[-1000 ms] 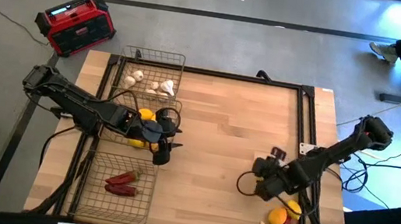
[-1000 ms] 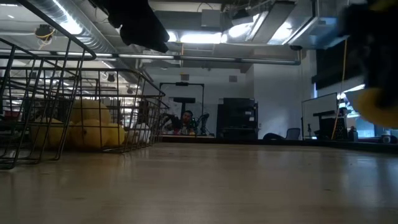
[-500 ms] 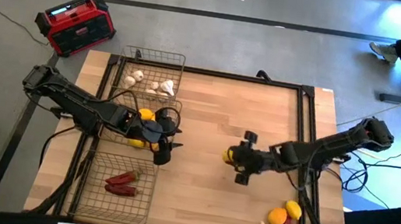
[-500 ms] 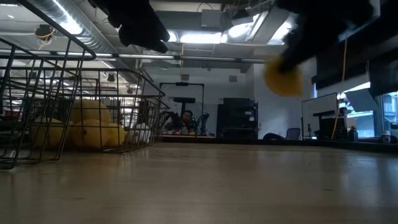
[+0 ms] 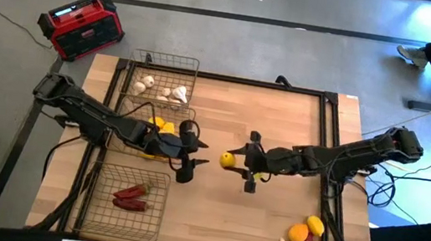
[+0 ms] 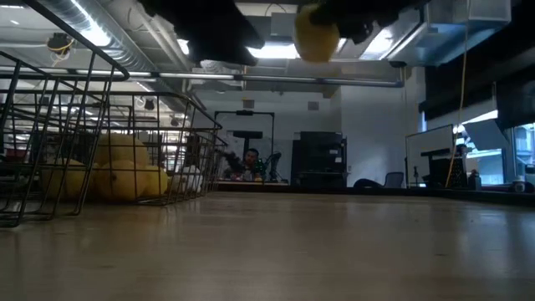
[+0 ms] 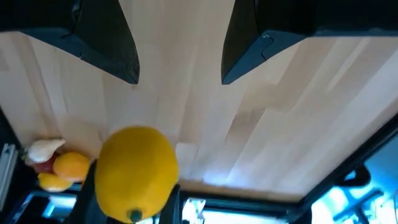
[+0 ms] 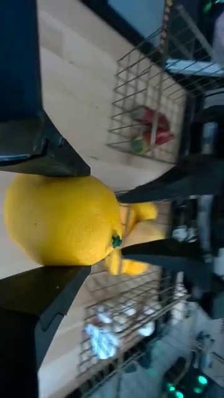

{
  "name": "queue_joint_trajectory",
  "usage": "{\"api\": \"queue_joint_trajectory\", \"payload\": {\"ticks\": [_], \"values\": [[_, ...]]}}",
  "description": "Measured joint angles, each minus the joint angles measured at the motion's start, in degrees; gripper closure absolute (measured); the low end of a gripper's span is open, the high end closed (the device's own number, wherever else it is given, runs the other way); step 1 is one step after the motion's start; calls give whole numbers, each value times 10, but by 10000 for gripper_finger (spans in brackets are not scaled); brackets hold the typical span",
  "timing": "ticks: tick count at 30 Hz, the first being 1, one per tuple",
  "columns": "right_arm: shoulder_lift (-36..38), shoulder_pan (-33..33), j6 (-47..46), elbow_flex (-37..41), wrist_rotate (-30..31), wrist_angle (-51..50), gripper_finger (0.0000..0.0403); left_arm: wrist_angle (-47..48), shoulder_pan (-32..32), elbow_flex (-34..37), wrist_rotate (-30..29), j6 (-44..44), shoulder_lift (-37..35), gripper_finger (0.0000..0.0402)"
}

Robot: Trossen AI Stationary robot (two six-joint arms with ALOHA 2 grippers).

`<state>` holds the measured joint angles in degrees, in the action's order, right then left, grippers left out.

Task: Sort produce into baskets
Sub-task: Put the lemon in the middle wire basket

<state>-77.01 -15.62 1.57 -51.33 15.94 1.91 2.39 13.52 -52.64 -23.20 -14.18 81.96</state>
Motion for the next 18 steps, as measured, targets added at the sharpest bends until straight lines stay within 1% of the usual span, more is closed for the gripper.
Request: {"api": "queue_joint_trajectory", "payload": {"ticks": [7, 11, 16, 18], "values": [[0, -1, 37, 0, -3, 85, 219, -68, 7, 0, 0, 26, 13, 178], [0, -1, 62, 0, -29, 122, 219, -108, 8, 0, 3, 28, 13, 178], [-11, -1, 82, 0, -39, 173, 219, -155, 8, 0, 25, 28, 25, 178], [-17, -1, 92, 0, -56, 187, 219, -170, 8, 1, 39, 28, 32, 178]]}}
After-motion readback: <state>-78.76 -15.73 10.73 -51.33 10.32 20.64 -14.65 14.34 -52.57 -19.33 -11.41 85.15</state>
